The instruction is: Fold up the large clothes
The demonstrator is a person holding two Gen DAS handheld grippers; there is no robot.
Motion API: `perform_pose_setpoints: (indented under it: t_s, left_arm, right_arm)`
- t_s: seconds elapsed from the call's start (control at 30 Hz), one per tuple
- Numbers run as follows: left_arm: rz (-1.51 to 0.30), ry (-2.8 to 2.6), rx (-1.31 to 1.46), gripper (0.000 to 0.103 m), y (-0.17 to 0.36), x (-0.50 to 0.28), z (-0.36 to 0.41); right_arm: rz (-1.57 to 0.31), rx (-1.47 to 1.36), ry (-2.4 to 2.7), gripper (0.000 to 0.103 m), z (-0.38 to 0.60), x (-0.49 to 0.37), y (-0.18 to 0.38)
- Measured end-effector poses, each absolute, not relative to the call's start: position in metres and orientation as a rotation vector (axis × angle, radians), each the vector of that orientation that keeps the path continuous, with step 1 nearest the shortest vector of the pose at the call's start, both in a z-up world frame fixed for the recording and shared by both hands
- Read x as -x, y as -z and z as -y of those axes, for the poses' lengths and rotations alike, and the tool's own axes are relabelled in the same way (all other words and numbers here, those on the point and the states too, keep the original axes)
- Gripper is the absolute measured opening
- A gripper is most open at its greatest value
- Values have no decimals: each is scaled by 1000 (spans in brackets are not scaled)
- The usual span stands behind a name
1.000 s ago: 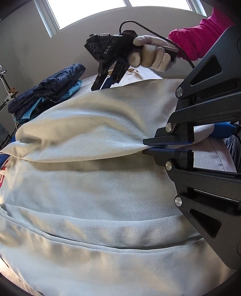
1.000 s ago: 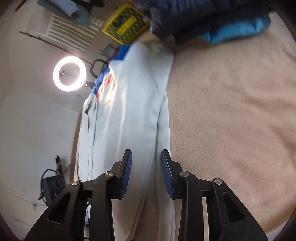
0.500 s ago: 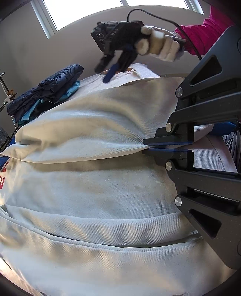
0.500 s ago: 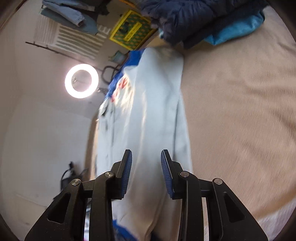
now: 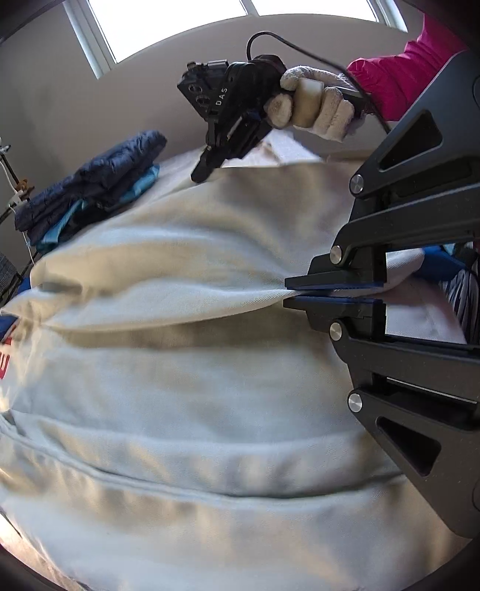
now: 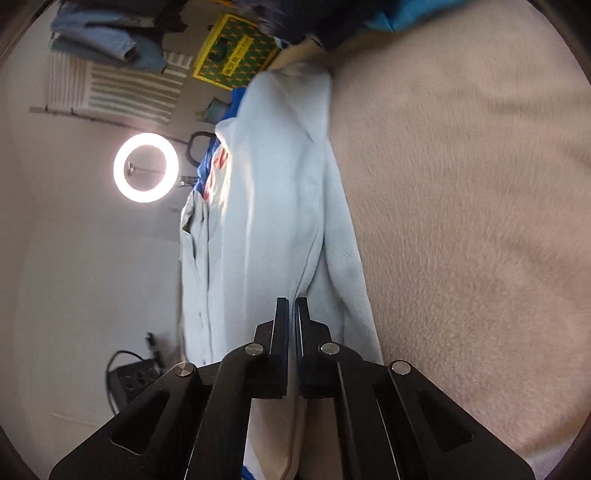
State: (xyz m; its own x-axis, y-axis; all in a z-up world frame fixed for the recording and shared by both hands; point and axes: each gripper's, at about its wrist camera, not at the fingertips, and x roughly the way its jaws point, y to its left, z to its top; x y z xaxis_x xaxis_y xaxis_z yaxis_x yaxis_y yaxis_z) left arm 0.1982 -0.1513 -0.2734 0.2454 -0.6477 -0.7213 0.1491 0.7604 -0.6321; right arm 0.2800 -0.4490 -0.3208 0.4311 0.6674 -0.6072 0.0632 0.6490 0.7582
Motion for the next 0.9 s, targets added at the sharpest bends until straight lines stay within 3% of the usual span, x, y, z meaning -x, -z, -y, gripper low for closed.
perform_pose_setpoints:
  t_s: [0.13,0.33,0.57,0.67,0.7,0.77,0.83,0.87,0.9]
  left_arm:
    - [-1211,630,468,0,270,-191,175]
    - [-1226,617,425,0,279,-190,182]
    - [-1212,654,407,6,270,-180,184]
    - [-1223,679,405,7,273,-171,188]
    - [-1223,685,402,7,273,-167,188]
    - [-1224,695,395,7,275,-163,192]
    - [-1227,705,381,7,275,-158,198]
    - [-1221,703,362,7,274,-157,201]
    - [-1215,700,349,7,273,-154,203]
  right_arm:
    - [-1030,-658,-367,2,464,-278,285]
    - [-1131,-620,-366,6,454,-278,316]
    - [-1075,-702,-441,8,468,-209,300]
    - [-1089,-702,-476,22,453,-176,304]
    - [-1101,-694,-478,32,450,-166,306]
    - [-1122,-659,-467,37,438,-152,313]
    - [-1134,-600,-444,36,425,-146,318]
    - [-1145,-560,-426,32,419,-145,321]
    - [-1154,-529,-412,17,414,-146,323]
